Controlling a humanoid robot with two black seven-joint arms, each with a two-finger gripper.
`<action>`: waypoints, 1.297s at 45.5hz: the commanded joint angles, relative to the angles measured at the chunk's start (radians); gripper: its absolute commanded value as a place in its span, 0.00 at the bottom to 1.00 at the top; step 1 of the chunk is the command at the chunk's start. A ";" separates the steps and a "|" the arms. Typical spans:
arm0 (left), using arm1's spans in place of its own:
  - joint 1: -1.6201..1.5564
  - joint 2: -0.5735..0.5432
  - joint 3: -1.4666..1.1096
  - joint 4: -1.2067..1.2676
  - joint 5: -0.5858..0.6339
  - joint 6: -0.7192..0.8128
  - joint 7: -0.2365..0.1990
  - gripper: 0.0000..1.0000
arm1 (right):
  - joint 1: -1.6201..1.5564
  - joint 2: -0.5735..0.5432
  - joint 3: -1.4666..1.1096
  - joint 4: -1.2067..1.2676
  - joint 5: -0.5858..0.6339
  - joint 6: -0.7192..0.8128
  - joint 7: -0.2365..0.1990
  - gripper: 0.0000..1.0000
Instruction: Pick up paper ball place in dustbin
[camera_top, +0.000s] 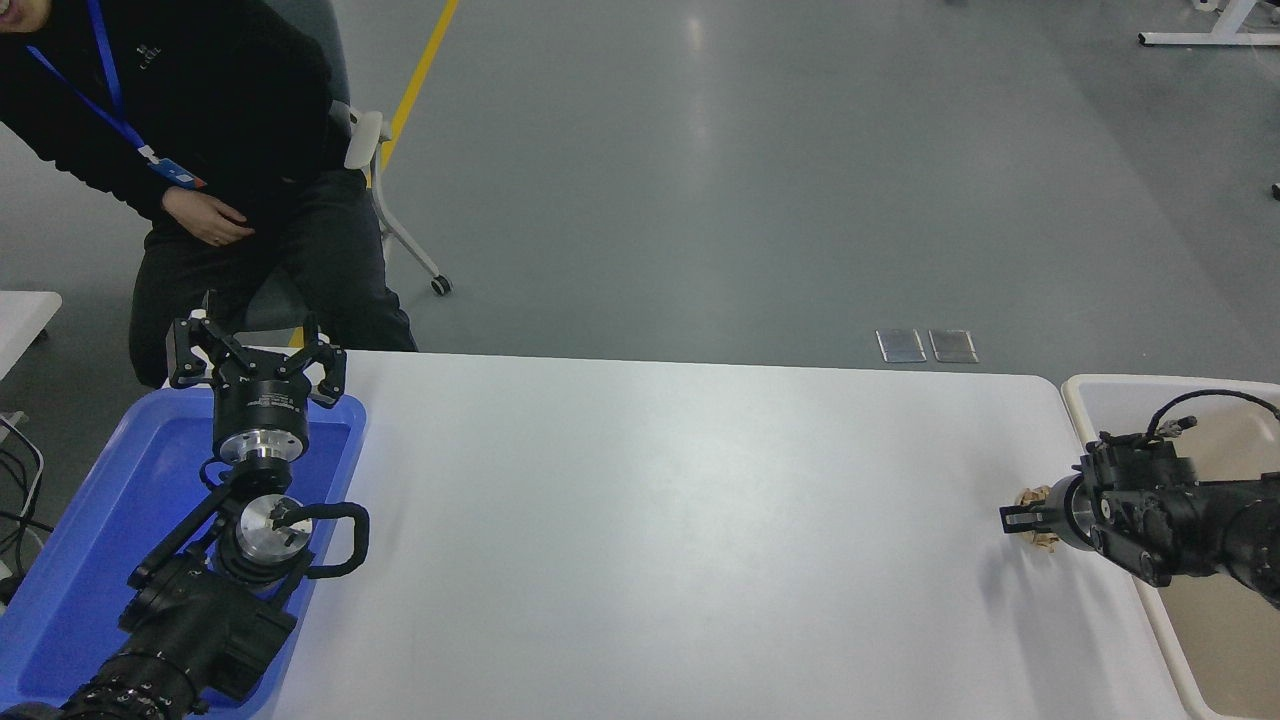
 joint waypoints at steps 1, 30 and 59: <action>0.000 0.000 0.000 0.000 0.000 0.000 0.000 0.99 | 0.011 -0.014 0.012 -0.019 0.012 0.008 0.012 0.00; 0.000 0.000 0.000 0.000 0.000 0.000 0.000 0.99 | 0.426 -0.332 0.068 0.503 0.073 0.123 0.060 0.00; 0.000 0.000 0.000 0.000 0.002 0.000 0.000 0.99 | 1.294 -0.584 -0.300 0.968 0.063 0.463 0.052 0.00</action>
